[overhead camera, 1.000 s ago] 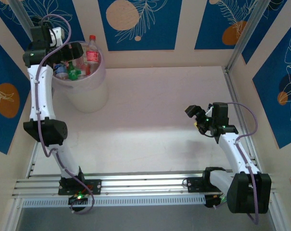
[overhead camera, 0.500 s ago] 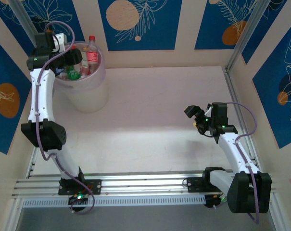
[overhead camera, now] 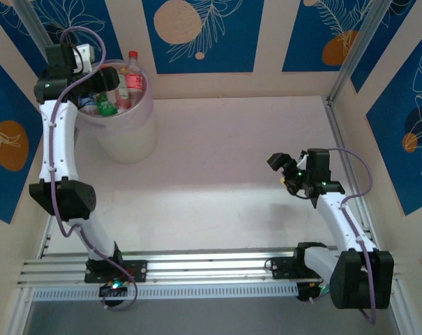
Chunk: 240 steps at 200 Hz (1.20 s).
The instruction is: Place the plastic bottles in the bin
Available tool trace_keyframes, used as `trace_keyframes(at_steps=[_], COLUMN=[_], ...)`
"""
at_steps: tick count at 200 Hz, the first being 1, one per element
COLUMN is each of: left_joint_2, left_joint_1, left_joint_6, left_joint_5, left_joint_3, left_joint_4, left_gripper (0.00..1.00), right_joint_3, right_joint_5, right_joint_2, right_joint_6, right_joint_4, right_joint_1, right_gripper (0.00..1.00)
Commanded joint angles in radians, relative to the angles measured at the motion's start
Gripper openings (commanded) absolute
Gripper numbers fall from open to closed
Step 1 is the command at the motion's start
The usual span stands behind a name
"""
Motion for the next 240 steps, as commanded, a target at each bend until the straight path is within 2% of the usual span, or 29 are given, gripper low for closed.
trace_keyframes(at_steps=[1,27,56,95,115,146,180,207,240], left_joint_2=[-0.066,-0.198,-0.447,-0.795,-0.899,-1.021,-1.022,-0.896,-0.717], left_joint_1=[-0.011,-0.046,-0.150,-0.168,-0.168,-0.168,-0.168,-0.168,-0.165], left_joint_6=[0.020,0.090,0.173,0.087,0.053,0.023,-0.025,-0.018,0.034], left_joint_5=[0.021,0.016,-0.103,-0.199,-0.225,-0.312,-0.387,-0.483,-0.526], left_joint_3=[0.007,-0.137,-0.461,-0.958,-1.166,-1.491,-1.730,-1.811,-1.879], left_joint_4=[-0.041,-0.013,0.100,0.299,0.373,0.579,0.844,1.031,1.314], left_gripper=[0.81,0.88,0.94,1.00,1.00,1.00,1.00,1.00,1.00], right_joint_3=[0.043,0.120,0.219,0.290,0.283,0.224,0.139,0.066,-0.007], right_joint_5=[0.005,0.043,0.154,0.296,0.396,0.554,0.629,0.681,0.685], right_joint_2=[0.002,0.023,0.050,0.092,0.115,0.154,0.213,0.264,0.325], right_joint_6=[-0.038,-0.128,-0.260,-0.405,-0.504,-0.635,-0.688,-0.718,-0.781], right_joint_4=[-0.019,-0.072,-0.154,-0.182,-0.135,-0.008,0.102,0.240,0.429], right_joint_1=[0.005,0.018,0.057,0.104,0.131,0.168,0.170,0.177,0.177], right_gripper=[0.95,0.95,0.97,0.99,0.99,0.99,0.99,0.99,0.99])
